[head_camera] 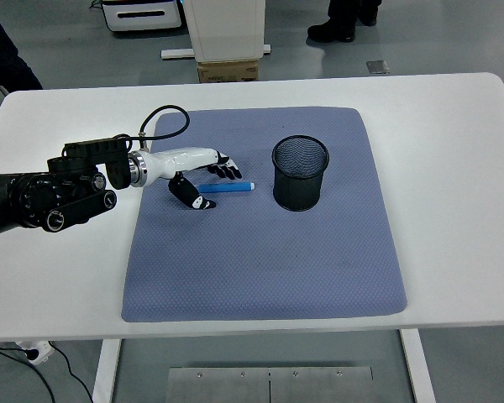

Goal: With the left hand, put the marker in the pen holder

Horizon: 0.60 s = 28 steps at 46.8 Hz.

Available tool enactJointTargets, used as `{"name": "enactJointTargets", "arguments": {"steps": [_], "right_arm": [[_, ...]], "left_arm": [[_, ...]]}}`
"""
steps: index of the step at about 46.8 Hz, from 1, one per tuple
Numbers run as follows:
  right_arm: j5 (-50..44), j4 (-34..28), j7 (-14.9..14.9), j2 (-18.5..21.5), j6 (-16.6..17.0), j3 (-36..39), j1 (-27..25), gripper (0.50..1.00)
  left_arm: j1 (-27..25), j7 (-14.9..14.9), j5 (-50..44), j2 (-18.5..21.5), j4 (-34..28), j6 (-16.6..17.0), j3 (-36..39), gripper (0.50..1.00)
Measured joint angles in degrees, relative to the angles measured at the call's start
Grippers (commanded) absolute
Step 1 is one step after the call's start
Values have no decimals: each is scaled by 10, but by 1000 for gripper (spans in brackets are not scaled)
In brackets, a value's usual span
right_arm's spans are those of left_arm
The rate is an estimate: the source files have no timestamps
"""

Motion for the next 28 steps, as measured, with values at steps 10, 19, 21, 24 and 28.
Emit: {"name": "enactJointTargets", "arguments": {"steps": [10,19,21,24,28], "right_arm": [[0,0,0,0,0,0,0,1000],[0,0,0,0,0,0,0,1000],[0,0,0,0,0,0,0,1000],[0,0,0,0,0,0,0,1000],[0,0,0,0,0,0,0,1000]], "left_arm": [[0,0,2,-1,0,5,0,654],[2,-1,2,-4,0,14,0,654],[2,-1,4,-4,0,14,0,654],[4,-1,11,-4,0,14,0,654],[6,-1,26,-4,1,21,1,654]]}}
